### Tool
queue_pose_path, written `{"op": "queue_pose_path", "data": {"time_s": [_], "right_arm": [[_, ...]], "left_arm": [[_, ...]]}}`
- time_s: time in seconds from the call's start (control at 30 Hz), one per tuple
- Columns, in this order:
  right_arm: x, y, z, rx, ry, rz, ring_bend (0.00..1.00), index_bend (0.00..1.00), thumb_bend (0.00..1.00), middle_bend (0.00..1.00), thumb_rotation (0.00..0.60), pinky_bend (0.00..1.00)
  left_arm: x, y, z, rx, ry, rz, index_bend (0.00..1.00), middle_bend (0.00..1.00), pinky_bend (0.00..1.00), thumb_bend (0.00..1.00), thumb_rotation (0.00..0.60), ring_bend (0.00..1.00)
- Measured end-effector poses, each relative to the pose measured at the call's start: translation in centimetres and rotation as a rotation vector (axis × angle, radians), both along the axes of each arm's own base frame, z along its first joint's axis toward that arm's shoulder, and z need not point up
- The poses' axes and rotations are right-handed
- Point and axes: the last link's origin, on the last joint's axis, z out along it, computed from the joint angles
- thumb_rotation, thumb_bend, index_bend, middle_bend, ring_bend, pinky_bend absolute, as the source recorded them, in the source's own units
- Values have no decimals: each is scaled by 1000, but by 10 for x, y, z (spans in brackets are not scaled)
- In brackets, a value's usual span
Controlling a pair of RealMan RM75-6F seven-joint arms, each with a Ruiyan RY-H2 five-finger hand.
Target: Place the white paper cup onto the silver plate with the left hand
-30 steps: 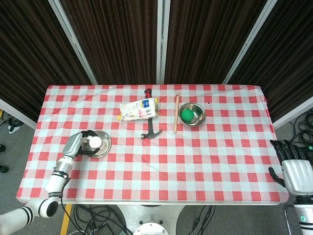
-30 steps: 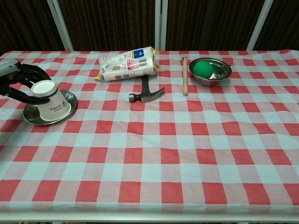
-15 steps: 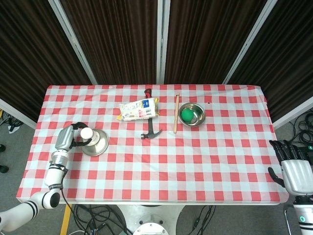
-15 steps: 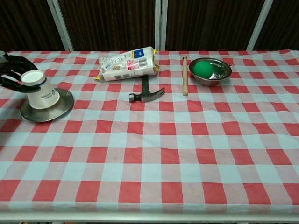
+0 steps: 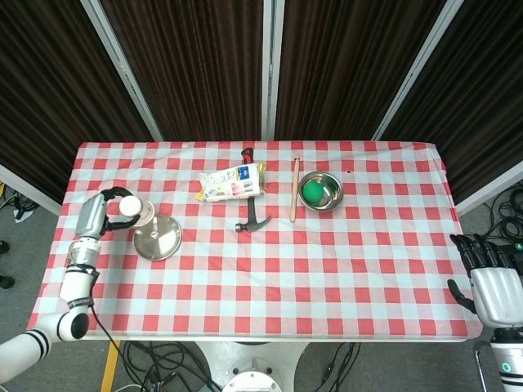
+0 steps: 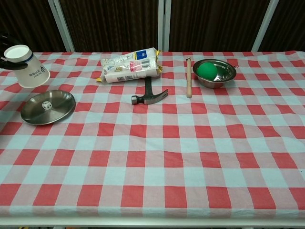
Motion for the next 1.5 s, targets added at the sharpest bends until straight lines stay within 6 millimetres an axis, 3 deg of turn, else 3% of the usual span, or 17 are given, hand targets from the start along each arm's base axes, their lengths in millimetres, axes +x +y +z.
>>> {"op": "queue_pose_path", "data": {"time_s": [0.27, 0.37, 0.57, 0.77, 0.9, 1.07, 1.2, 1.5], "right_arm": [[-2, 4, 3, -9, -1, -5, 63, 107, 221, 139, 600, 145], [-2, 5, 3, -9, -1, -6, 63, 107, 221, 139, 600, 145], [-1, 4, 2, -7, -6, -1, 63, 108, 222, 141, 600, 145], [-3, 4, 6, -24, 7, -10, 63, 108, 223, 141, 600, 145], [-8, 4, 10, -47, 23, -26, 60, 108, 226, 133, 600, 145], [-15, 5, 11, -52, 4, -29, 0, 69, 222, 10, 600, 135], [-18, 5, 10, -38, -32, -22, 0, 29, 222, 6, 600, 123], [-18, 16, 2, -5, -65, 10, 0, 20, 223, 30, 600, 118]], "left_arm": [[-20, 33, -7, -18, 93, 108, 454, 386, 225, 232, 600, 230], [-24, 39, -16, -34, 97, 138, 384, 340, 209, 227, 600, 192], [-29, 38, -20, -20, 123, 147, 107, 216, 166, 181, 600, 117], [-36, 26, -3, 48, 151, 115, 89, 201, 157, 173, 600, 113], [-45, 3, 19, 79, 210, 74, 147, 202, 147, 173, 600, 113], [-55, -41, 43, 102, 316, 42, 221, 210, 128, 175, 600, 113], [-57, -92, 57, 103, 425, 29, 221, 210, 117, 176, 600, 113], [-48, -205, 77, 98, 476, 64, 241, 228, 110, 176, 600, 113]]}}
